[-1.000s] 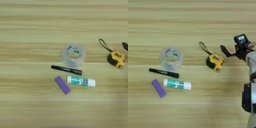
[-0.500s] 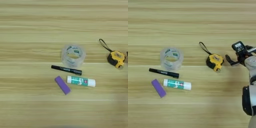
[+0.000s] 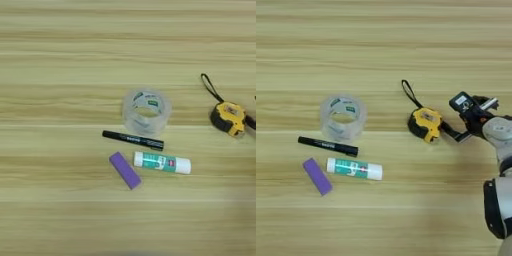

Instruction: Move the objects on the table

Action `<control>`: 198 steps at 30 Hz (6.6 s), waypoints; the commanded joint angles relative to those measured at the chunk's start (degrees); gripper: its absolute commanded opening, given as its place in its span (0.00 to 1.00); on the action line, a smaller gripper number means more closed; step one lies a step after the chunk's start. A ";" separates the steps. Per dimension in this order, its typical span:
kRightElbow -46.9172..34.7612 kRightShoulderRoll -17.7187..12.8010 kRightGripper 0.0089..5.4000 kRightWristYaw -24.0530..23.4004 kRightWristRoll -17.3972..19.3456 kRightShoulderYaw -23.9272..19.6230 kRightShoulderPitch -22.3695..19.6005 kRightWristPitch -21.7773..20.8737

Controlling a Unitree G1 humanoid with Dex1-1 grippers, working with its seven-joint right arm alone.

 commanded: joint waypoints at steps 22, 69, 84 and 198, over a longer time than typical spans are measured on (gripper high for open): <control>-10.40 2.25 0.99 5.15 1.18 1.67 -3.31 -8.04; -20.70 5.37 0.99 -0.88 8.85 -4.64 -6.58 -8.53; -54.41 11.00 0.99 4.86 21.34 -7.89 4.23 1.21; -84.56 15.11 0.99 22.90 29.31 -0.59 48.30 15.53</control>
